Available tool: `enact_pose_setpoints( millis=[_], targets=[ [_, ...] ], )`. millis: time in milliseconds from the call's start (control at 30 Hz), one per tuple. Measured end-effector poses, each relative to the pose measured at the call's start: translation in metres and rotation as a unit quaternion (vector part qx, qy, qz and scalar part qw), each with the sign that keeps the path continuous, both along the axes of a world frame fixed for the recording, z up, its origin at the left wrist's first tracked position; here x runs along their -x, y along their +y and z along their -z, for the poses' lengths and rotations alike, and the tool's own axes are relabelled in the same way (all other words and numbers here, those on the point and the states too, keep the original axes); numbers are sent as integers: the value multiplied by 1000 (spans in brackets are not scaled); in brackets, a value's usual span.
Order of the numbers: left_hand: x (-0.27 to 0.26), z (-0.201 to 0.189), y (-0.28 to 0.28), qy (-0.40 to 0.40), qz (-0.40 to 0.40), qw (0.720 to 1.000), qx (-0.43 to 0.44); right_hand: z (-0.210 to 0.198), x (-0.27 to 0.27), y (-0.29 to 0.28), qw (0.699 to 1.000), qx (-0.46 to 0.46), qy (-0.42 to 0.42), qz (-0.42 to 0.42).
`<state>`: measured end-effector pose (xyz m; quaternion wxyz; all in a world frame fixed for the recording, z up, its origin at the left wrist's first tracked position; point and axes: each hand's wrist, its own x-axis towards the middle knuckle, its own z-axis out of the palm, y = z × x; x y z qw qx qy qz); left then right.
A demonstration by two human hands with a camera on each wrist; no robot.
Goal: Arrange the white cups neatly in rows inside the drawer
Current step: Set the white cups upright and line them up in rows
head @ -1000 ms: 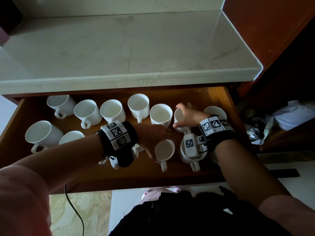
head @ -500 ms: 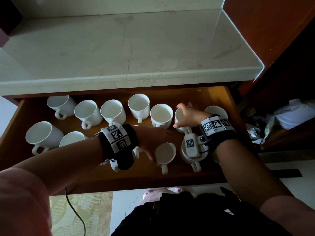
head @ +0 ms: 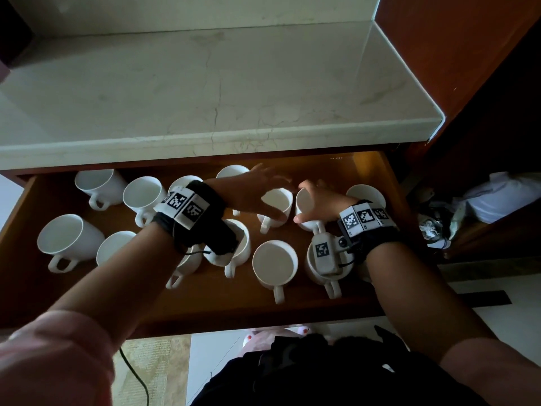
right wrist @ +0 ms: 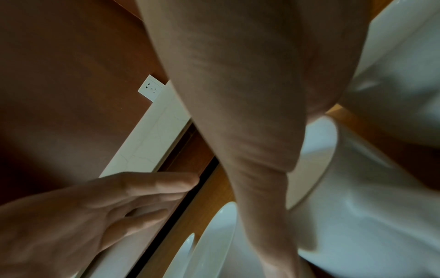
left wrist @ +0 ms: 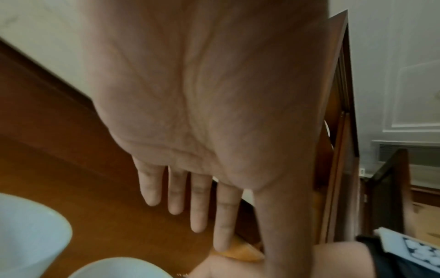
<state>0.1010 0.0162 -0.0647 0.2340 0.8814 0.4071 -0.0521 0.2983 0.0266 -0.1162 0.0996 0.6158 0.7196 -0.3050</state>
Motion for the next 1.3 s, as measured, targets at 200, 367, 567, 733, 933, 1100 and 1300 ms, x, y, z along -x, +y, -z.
enact_pose_setpoints(
  millis=[200,367,567,733,933,1100,1300],
  targets=[
    [-7,32,11,88,-68,994,-1,-1,2,0,1000,-13,-10,0],
    [-3,47,13,66,-91,993,28,2,2,0,1000,-19,-6,6],
    [0,45,15,11,-137,991,-5,4,2,1,1000,-22,-8,10],
    [-5,42,14,18,-146,988,-41,4,4,2,1000,-11,-17,10],
    [-7,46,14,11,-205,978,-23,5,3,2,1000,-17,-12,11],
    [-7,47,14,11,-207,978,-26,5,3,2,1000,-16,-9,10],
    [-8,46,14,-2,-198,980,-29,7,2,3,1000,-21,-7,7]
  ],
)
